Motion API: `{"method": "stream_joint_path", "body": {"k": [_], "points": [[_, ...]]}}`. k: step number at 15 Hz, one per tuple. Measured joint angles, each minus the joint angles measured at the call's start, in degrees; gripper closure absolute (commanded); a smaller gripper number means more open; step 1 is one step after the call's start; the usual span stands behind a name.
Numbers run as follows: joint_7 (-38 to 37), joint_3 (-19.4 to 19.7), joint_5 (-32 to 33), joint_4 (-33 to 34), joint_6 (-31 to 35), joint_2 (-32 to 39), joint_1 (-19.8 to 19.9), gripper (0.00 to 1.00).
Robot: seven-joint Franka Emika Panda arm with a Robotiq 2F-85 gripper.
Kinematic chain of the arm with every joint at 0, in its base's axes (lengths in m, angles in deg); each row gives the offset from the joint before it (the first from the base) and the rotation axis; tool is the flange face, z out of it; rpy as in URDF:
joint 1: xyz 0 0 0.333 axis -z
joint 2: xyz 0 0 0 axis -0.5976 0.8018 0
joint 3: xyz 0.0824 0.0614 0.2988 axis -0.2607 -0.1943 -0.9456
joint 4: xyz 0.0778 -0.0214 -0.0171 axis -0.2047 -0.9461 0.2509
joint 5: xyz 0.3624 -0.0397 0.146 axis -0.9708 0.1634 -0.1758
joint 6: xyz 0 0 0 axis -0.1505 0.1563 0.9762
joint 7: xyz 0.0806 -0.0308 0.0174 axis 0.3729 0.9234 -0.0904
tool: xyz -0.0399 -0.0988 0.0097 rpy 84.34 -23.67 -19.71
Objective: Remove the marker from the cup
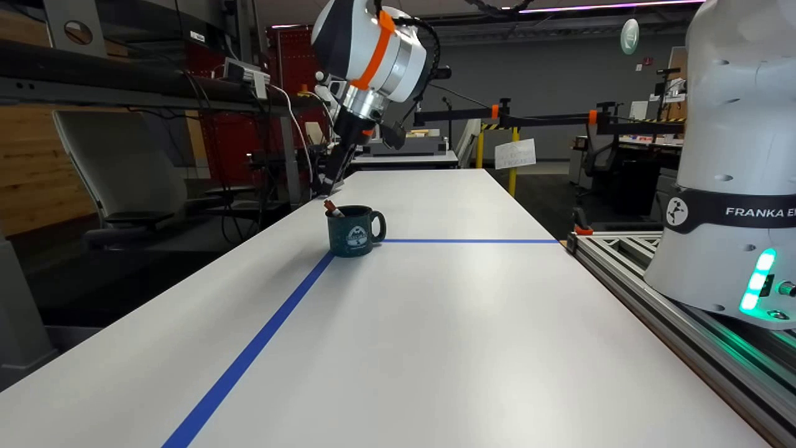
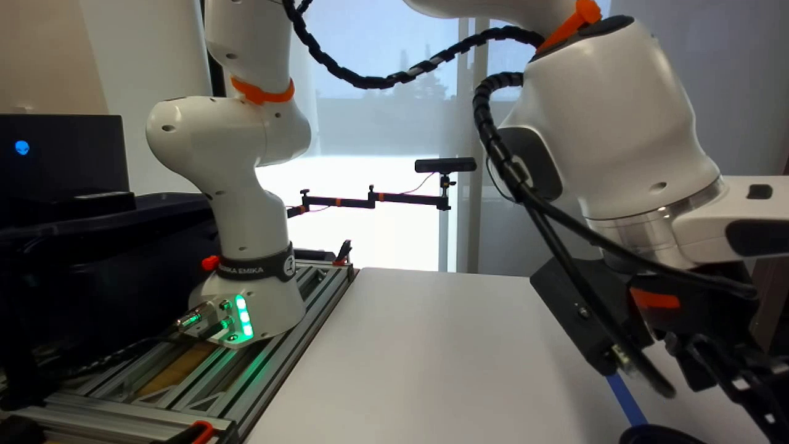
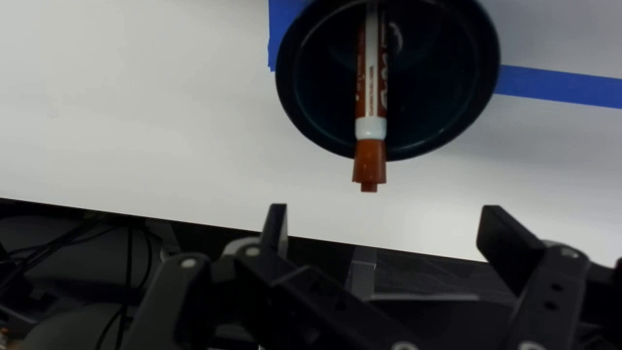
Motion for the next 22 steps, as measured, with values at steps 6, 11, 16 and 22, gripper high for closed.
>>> {"method": "stream_joint_path", "body": {"k": [6,11,16,22], "points": [[11.52,-7.22,-4.38,2.77,-1.94,1.91,8.48,0.00],[15.95,-8.99,-4.77,3.04,-2.20,4.40,12.24,0.00],[17.49,-10.96,-4.91,3.04,-2.14,5.58,14.06,0.33],[17.56,-12.82,-5.01,3.04,-2.01,5.69,15.49,0.42]]}}
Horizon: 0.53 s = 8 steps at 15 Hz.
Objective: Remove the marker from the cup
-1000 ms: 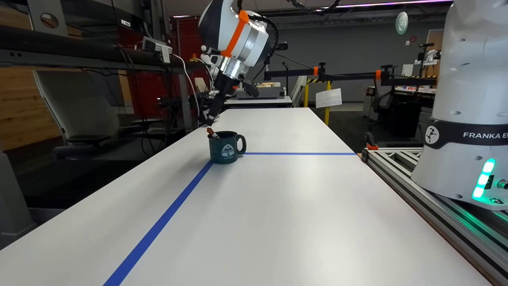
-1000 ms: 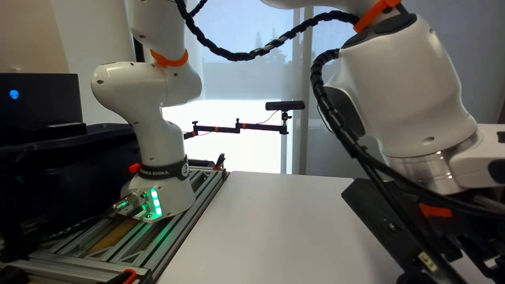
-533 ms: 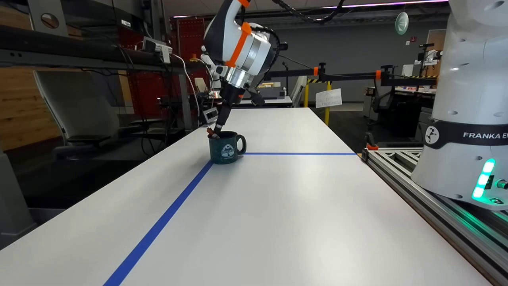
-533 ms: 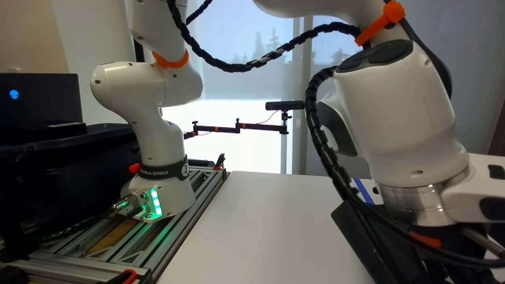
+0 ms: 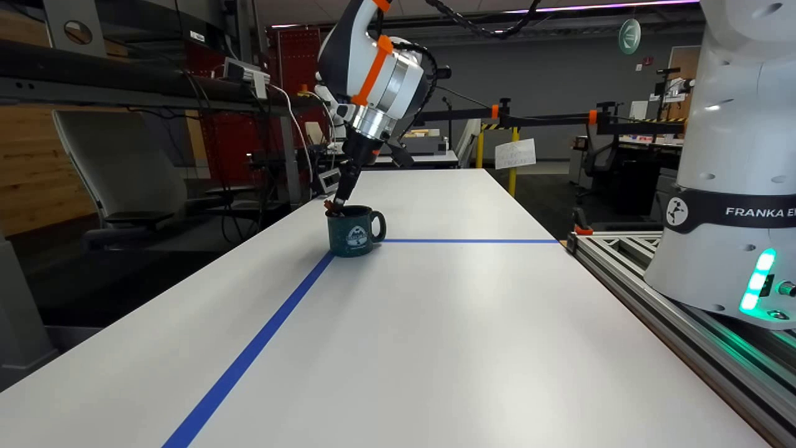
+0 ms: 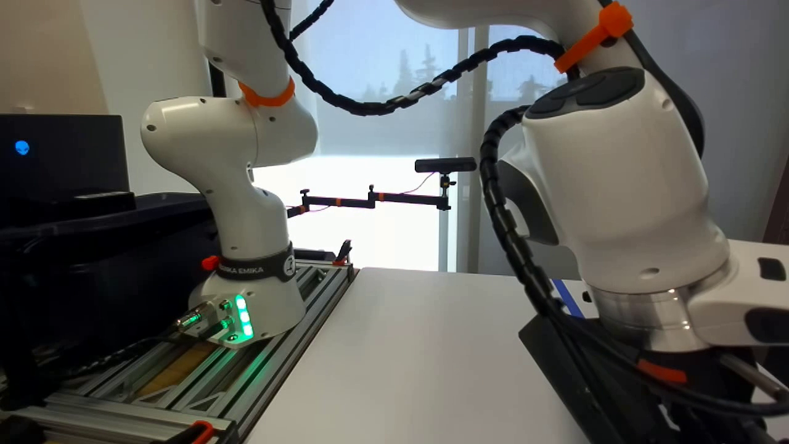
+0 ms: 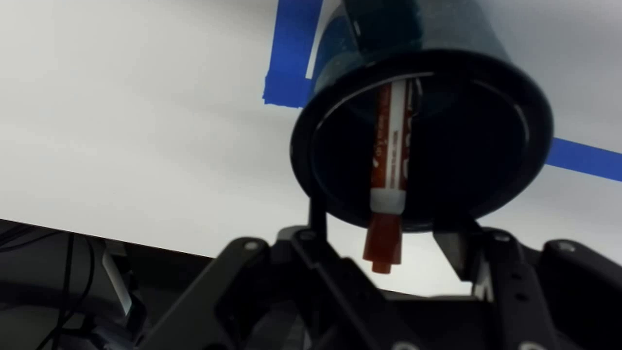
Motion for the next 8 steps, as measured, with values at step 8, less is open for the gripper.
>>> {"method": "stream_joint_path", "body": {"k": [8], "points": [[0.00,-0.92,-0.01,0.00,0.18,0.32,1.25,0.61]]}}
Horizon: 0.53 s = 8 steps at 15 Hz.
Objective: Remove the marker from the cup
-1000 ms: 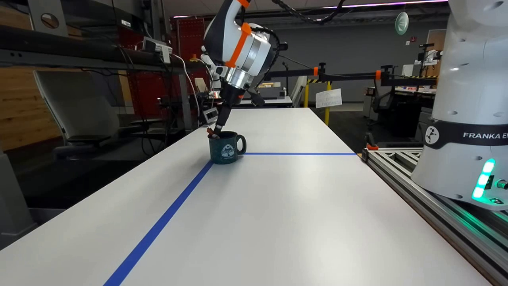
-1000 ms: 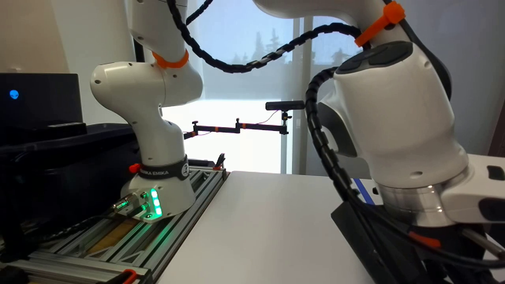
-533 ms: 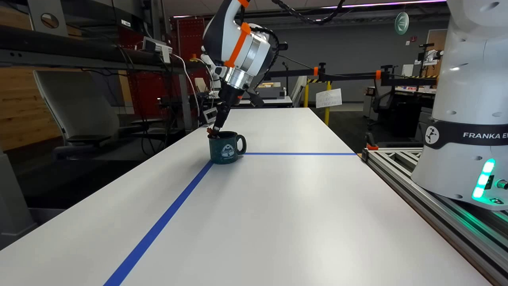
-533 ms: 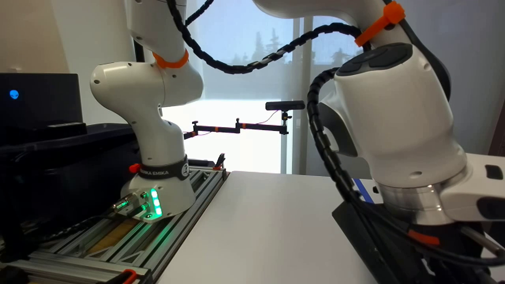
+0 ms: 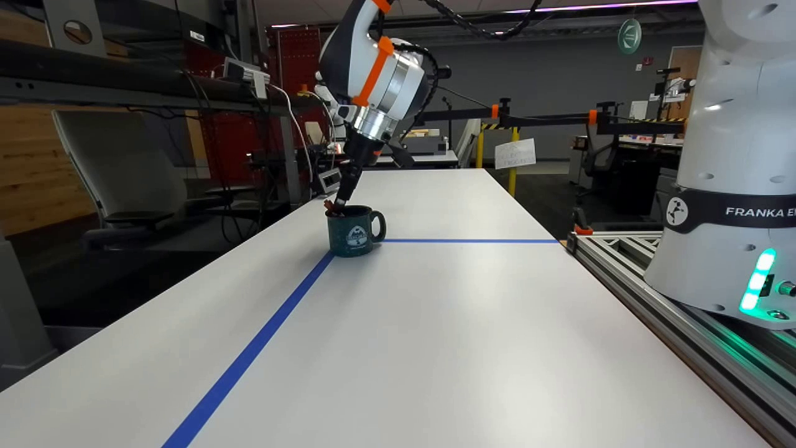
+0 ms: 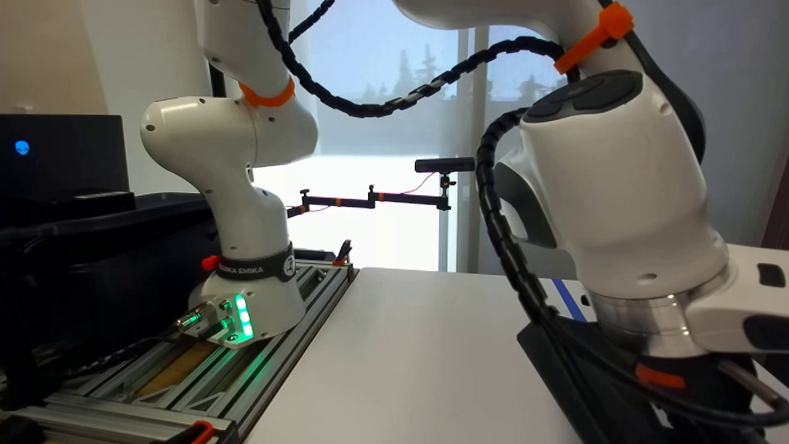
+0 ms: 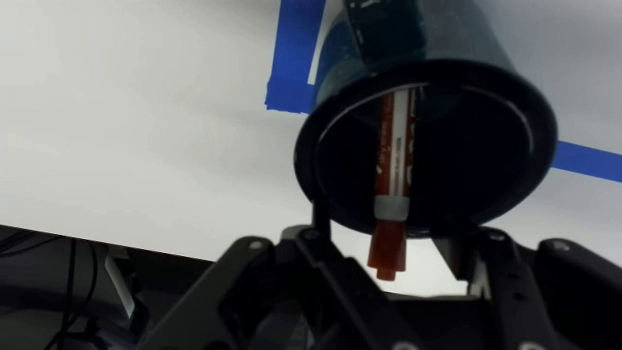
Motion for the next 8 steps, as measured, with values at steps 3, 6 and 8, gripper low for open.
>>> {"method": "stream_joint_path", "body": {"k": [3,6,8], "points": [[0.00,-0.63,0.00,0.00,0.11,0.01,0.41,0.64],[0.00,-1.36,0.00,-0.03,0.51,0.03,0.73,0.58],[0.00,-1.74,0.00,-0.13,0.98,0.16,0.88,0.55]]}}
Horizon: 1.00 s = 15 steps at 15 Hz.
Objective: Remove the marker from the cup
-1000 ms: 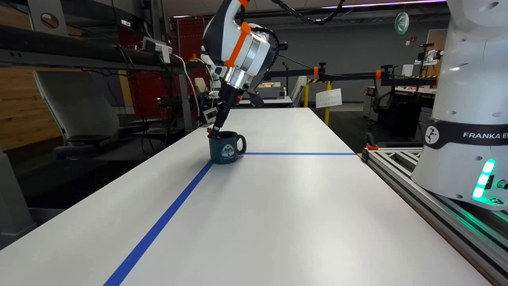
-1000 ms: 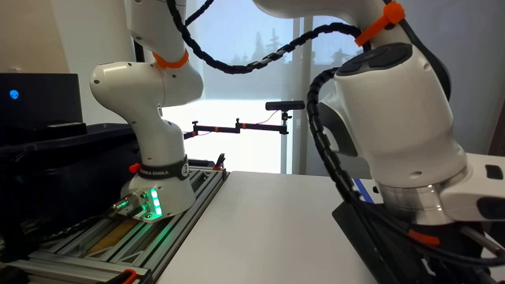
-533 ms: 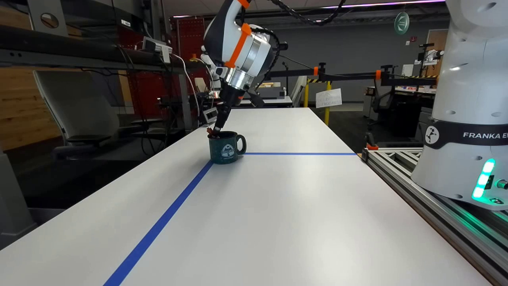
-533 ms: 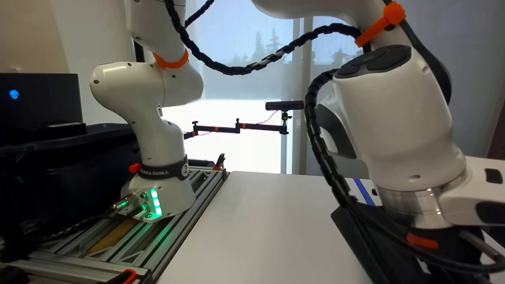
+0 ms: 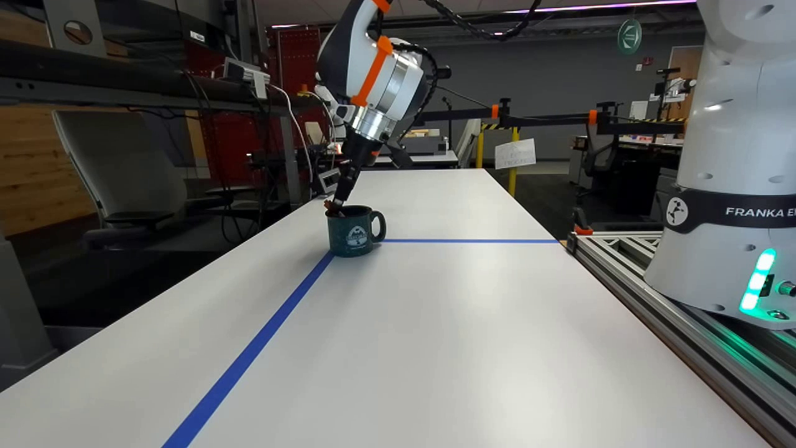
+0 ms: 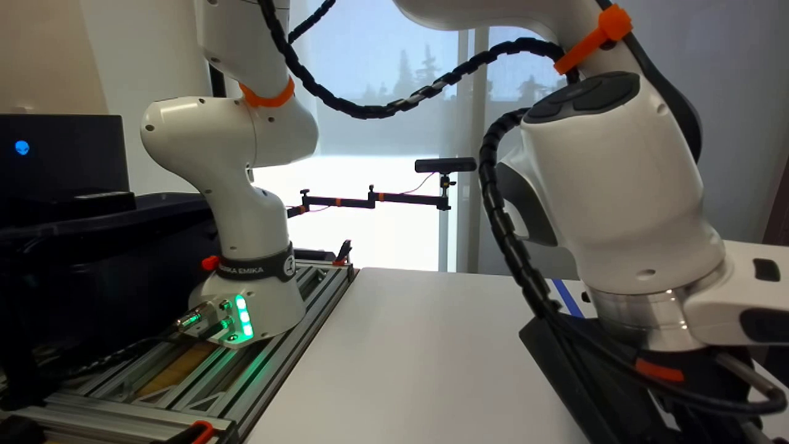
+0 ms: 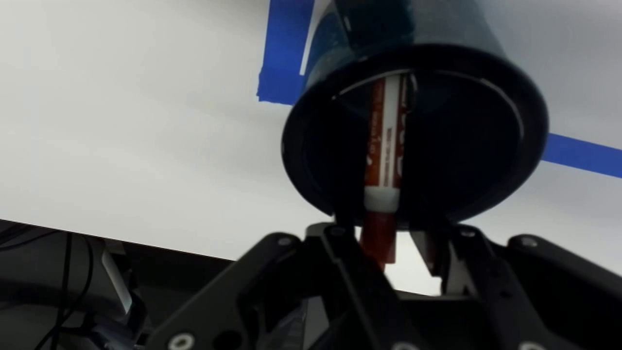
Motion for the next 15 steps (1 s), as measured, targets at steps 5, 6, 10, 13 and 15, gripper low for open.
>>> {"method": "stream_joint_path", "body": {"k": [5,6,10,13,15], "points": [[0.03,-0.91,0.00,-0.02,0.19,0.54,0.96,0.59],[0.29,-1.39,-0.01,-0.01,0.19,0.59,1.46,0.58],[2.74,-4.07,-0.47,0.48,0.19,1.25,4.44,0.74],[4.13,-5.30,-0.48,1.03,0.20,1.86,6.06,0.86],[4.57,-5.86,-0.48,1.24,0.19,2.09,6.68,0.95]]}}
